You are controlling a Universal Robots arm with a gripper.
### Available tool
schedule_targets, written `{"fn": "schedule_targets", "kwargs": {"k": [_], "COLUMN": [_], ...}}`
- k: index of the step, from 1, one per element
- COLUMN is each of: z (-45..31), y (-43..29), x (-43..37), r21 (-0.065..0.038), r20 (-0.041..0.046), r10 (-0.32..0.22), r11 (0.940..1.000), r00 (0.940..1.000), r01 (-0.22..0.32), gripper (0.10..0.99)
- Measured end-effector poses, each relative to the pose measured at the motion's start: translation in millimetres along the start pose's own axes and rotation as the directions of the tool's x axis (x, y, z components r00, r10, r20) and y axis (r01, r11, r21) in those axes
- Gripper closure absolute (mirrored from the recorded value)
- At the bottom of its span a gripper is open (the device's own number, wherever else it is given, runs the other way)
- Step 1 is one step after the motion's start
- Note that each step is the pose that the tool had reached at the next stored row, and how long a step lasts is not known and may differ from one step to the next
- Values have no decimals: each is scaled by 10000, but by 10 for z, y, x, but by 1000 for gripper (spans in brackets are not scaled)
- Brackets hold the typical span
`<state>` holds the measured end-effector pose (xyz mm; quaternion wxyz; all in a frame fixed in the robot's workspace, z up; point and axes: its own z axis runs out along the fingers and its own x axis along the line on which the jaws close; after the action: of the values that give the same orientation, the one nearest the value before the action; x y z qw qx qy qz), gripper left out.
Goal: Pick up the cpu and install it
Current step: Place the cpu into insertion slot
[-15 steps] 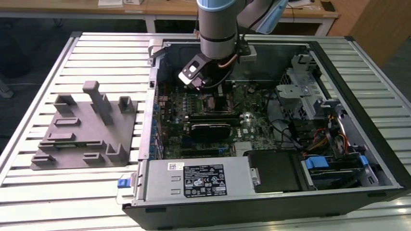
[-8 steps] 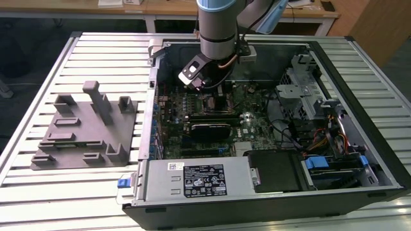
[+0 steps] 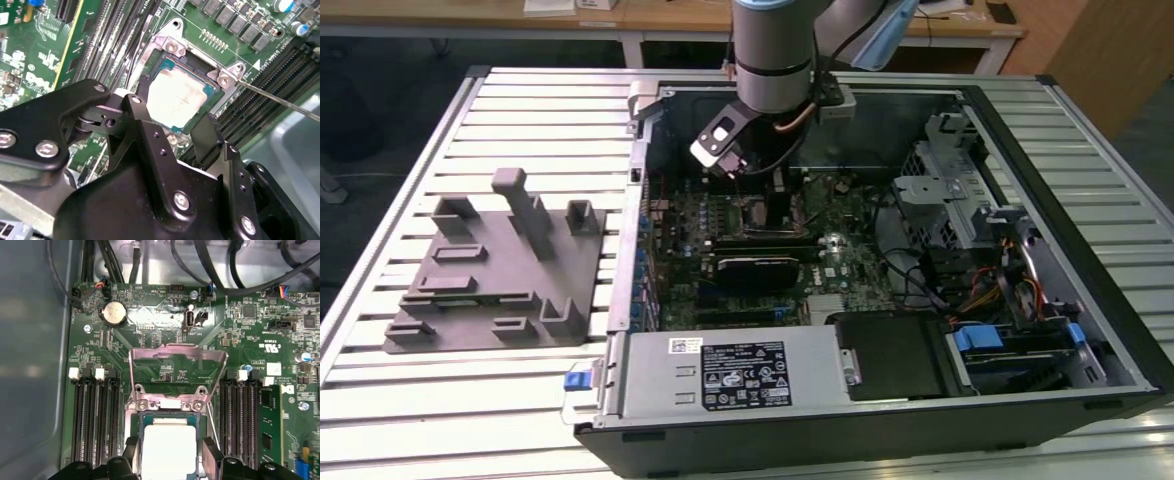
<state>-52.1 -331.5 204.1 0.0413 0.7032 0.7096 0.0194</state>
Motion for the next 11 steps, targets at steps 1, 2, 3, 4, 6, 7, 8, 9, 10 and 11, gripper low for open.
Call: {"fn": "schedule_targets", "kwargs": {"k": [1,2,3,4,6,7,8,9,10,11], "z": [-10,-11,-12,-12,-13,-13,-13,-14,-14,-14], "y": [1,1,1,1,1,1,1,1,1,1], "x": [0,0,0,0,0,0,0,0,-1,0], "r21": [0,-1,-1,-2,0,-1,-1,-1,0,0], "r20": [0,-1,-1,-2,0,-1,-1,0,0,0], "r10": [0,0,0,0,0,0,0,0,0,0], "r11": [10000,10000,10000,10000,10000,10000,10000,10000,10000,10000], "r00": [10000,10000,10000,10000,10000,10000,10000,10000,10000,10000], "r01": [0,0,0,0,0,0,0,0,0,0], "gripper": [471,471,471,471,471,471,471,486,486,549]}}
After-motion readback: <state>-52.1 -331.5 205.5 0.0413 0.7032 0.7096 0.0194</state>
